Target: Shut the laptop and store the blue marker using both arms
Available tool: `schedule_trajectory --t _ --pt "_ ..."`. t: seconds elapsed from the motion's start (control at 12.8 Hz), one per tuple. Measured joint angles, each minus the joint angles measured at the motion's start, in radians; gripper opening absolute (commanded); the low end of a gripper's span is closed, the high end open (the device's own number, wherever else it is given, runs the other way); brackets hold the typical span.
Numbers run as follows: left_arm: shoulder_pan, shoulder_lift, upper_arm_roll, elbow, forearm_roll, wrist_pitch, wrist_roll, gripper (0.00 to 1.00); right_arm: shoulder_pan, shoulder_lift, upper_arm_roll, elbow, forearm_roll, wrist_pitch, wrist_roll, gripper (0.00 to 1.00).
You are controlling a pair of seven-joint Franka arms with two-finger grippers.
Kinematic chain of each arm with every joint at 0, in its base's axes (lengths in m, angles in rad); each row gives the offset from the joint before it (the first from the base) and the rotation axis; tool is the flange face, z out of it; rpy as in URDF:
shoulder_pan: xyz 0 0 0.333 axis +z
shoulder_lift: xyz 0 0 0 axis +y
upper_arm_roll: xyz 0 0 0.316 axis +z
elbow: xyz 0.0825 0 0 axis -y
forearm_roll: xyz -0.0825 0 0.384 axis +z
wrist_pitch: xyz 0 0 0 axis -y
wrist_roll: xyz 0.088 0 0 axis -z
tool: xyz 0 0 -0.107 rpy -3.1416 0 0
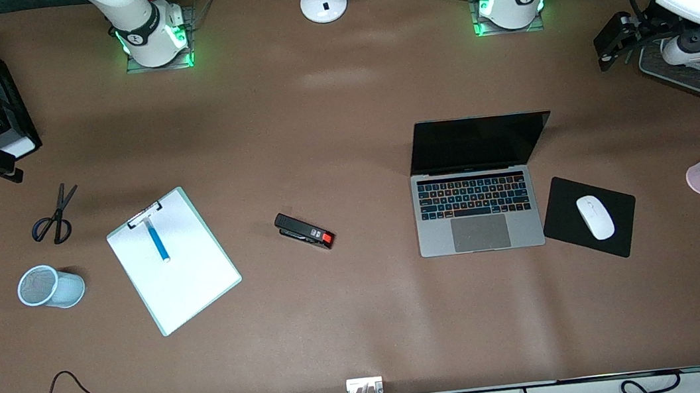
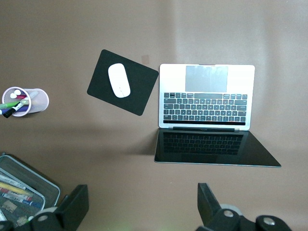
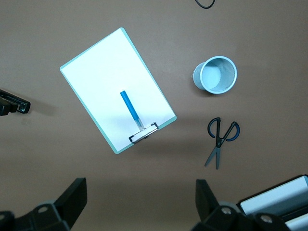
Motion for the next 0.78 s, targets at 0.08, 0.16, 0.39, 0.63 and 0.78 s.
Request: schedule_trajectory --t 0.08,0.16,0.39,0.63,0.78 --pt "0.0 0.0 -0.001 0.0 0.0 0.0 0.0 1.0 0.0 0.0 0.0 0.0 0.0 0.0 0.0 1.0" --pt "0.0 -0.001 -0.001 0.0 0.0 0.0 0.0 1.0 0.0 0.0 0.0 0.0 0.0 0.0 0.0 1.0" --pt "0.0 -0.011 -0.001 0.0 -0.002 0.0 0.0 1.0 0.0 0.001 0.0 0.0 0.0 0.0 0.0 1.0" --pt "0.0 -0.016 -0.001 0.0 -0.021 0.0 0.0 1.0 0.001 0.027 0.001 -0.003 0.0 0.002 0.0 1.0" --pt "0.0 -0.016 -0.001 0.0 -0.034 0.0 0.0 1.0 0.004 0.08 0.002 -0.005 0.0 0.024 0.0 1.0"
